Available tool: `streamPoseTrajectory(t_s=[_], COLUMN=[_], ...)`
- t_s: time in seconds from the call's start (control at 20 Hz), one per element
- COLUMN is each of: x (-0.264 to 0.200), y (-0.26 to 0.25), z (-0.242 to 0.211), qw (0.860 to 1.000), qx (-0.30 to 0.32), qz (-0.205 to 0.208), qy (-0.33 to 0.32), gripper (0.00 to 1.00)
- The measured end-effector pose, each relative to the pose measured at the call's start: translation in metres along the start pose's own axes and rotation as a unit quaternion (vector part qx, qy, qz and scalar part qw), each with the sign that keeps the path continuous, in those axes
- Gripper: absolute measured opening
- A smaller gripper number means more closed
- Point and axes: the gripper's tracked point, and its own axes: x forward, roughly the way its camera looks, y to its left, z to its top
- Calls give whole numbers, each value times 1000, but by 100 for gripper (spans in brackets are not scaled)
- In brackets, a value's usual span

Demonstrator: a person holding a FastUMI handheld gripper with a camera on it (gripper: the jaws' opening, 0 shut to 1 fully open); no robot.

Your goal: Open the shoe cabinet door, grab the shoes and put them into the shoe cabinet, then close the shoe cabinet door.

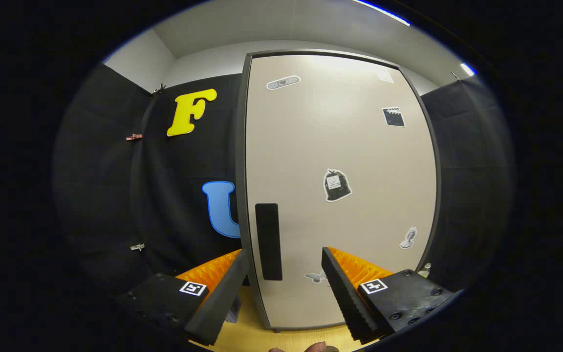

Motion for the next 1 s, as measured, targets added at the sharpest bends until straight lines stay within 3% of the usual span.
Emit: streamPoseTrajectory(t_s=[0.4, 0.65, 0.7, 0.75, 1.0], x=[59, 71, 73, 69, 60], y=[9, 14, 13, 13, 15], z=[-23, -33, -36, -32, -32], qw=[999, 999, 999, 999, 999], qx=[-5, -4, -10, -17, -15], qz=[-21, -27, -28, -27, -2], qy=[30, 33, 31, 27, 37], gripper=[96, 49, 49, 35, 22])
